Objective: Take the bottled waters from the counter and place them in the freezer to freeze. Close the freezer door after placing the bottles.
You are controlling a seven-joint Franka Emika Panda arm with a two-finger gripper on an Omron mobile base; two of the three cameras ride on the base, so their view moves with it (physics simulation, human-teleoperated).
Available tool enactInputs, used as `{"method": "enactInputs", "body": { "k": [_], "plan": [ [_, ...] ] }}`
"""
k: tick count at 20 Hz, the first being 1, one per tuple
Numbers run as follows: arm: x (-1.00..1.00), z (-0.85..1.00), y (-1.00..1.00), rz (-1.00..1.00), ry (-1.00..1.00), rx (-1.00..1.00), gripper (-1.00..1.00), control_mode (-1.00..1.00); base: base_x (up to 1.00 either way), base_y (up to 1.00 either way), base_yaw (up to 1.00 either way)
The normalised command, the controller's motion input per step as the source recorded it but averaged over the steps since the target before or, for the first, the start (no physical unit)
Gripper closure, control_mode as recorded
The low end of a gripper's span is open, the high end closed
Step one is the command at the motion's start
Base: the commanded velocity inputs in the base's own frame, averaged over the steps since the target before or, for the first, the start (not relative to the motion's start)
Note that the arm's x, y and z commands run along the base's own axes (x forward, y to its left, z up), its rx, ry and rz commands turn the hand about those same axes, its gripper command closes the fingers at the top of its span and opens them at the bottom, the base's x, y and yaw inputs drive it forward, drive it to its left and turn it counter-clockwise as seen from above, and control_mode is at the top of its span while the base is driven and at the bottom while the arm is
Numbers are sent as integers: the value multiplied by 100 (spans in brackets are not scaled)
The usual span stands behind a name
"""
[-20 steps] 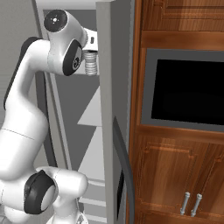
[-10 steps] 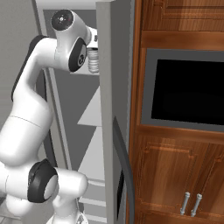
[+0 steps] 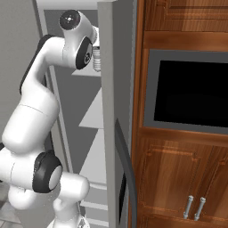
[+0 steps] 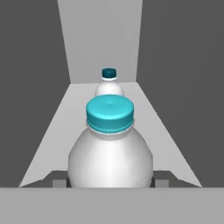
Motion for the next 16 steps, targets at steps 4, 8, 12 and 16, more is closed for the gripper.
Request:
{"method": "enactInputs", "body": {
  "k": [4,8,12,16],
  "plan": [
    [33,-17,0,0,0,0,100,-100,0,0,0],
    [22,-10,0,0,0,0,100,-100,0,0,0],
    [14,-13,0,0,0,0,100,-100,0,0,0],
    [15,-14,0,0,0,0,100,-100,0,0,0]
  ]
}}
